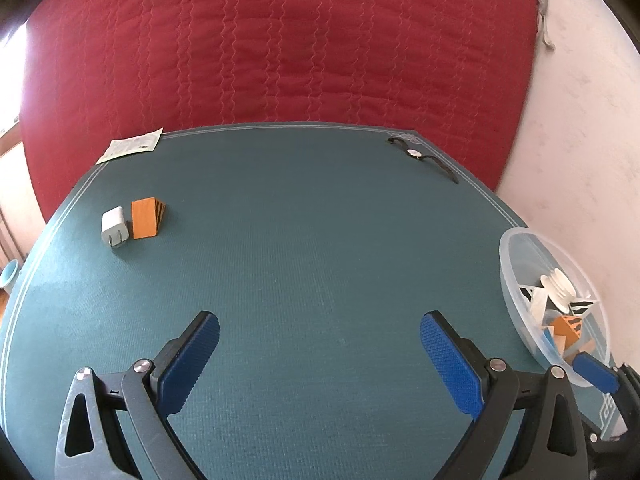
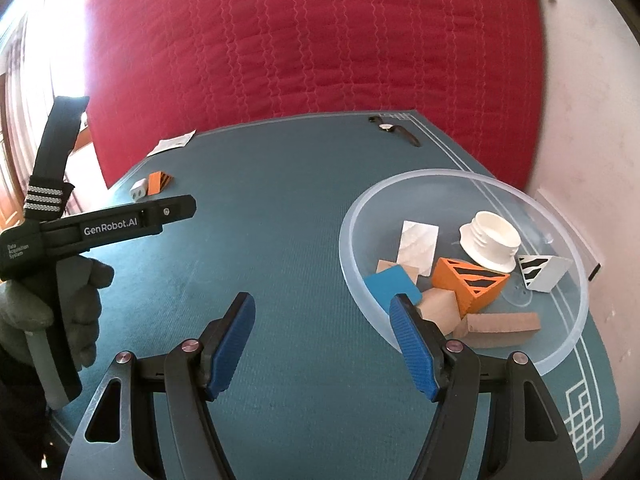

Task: Organize rigid objects
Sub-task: 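Withdraw both open grippers from the bowl toward the white charger and orange block, then close the left gripper on the white plug charger, then move the right gripper to the orange block and close on it while the left holds the charger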

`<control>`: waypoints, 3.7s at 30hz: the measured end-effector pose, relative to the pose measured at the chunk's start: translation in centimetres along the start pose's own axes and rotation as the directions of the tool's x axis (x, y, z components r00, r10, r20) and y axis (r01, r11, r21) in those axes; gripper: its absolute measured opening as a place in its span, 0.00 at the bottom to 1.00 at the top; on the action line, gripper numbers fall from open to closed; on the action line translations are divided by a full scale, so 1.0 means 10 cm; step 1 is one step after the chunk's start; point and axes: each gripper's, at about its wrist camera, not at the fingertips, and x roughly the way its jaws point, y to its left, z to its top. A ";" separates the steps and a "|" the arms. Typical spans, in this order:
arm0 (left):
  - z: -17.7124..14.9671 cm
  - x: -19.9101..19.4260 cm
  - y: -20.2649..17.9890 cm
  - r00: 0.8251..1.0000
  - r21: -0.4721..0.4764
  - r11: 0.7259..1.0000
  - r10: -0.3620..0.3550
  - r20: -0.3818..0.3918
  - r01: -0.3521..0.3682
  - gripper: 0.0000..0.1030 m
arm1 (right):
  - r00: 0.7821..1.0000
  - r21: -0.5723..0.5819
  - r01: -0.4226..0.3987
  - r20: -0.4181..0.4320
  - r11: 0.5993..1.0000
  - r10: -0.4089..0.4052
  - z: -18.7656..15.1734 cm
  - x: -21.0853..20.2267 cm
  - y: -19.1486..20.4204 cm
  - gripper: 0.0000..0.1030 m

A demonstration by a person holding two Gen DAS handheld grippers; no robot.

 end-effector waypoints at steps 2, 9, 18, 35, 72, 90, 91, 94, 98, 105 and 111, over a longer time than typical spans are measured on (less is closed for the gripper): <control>0.00 -0.01 -0.01 1.000 0.003 1.000 0.001 0.000 -0.001 0.99 | 1.000 0.000 -0.002 -0.001 1.000 0.002 0.00 0.00 0.02 0.69; 0.00 -0.01 0.00 1.000 0.009 1.000 0.009 -0.002 -0.009 0.99 | 1.000 -0.018 -0.013 -0.017 1.000 0.013 0.07 0.06 0.11 0.69; 0.03 -0.01 0.19 0.999 0.002 0.999 0.050 0.001 -0.050 0.99 | 0.998 -0.061 -0.054 -0.049 0.997 0.051 0.29 0.32 0.35 0.69; 0.08 0.10 0.72 0.987 -0.031 0.987 0.158 -0.024 -0.158 0.99 | 0.990 -0.065 -0.122 -0.083 0.990 0.116 0.55 0.86 0.60 0.69; 0.64 0.59 2.04 0.928 -0.264 0.889 0.361 -0.096 -0.373 0.99 | 0.977 0.009 -0.180 -0.117 0.984 0.179 0.58 1.12 0.68 0.69; 0.59 0.73 2.12 0.955 -0.270 0.917 0.272 -0.113 -0.293 0.31 | 0.979 -0.014 -0.138 -0.151 0.990 0.134 0.55 1.19 0.76 0.69; 0.58 0.72 2.13 0.957 -0.270 0.918 0.268 -0.113 -0.289 0.31 | 0.980 -0.021 -0.133 -0.153 0.991 0.128 0.55 1.19 0.77 0.69; 0.56 0.68 2.14 0.959 -0.270 0.920 0.263 -0.111 -0.283 0.31 | 0.979 -0.034 -0.136 -0.157 0.990 0.129 0.57 1.22 0.82 0.69; 0.59 0.58 2.16 0.959 -0.280 0.917 0.271 -0.085 -0.284 0.31 | 0.973 -0.058 -0.184 -0.154 0.981 0.174 0.71 1.29 1.04 0.69; 0.65 0.35 2.25 0.949 -0.309 0.900 0.315 -0.026 -0.307 0.31 | 0.955 -0.100 -0.273 -0.147 0.957 0.257 1.08 1.62 1.61 0.68; 0.65 0.30 2.33 0.947 -0.340 0.889 0.319 -0.020 -0.307 0.31 | 0.946 -0.146 -0.305 -0.156 0.941 0.283 1.31 1.98 2.10 0.63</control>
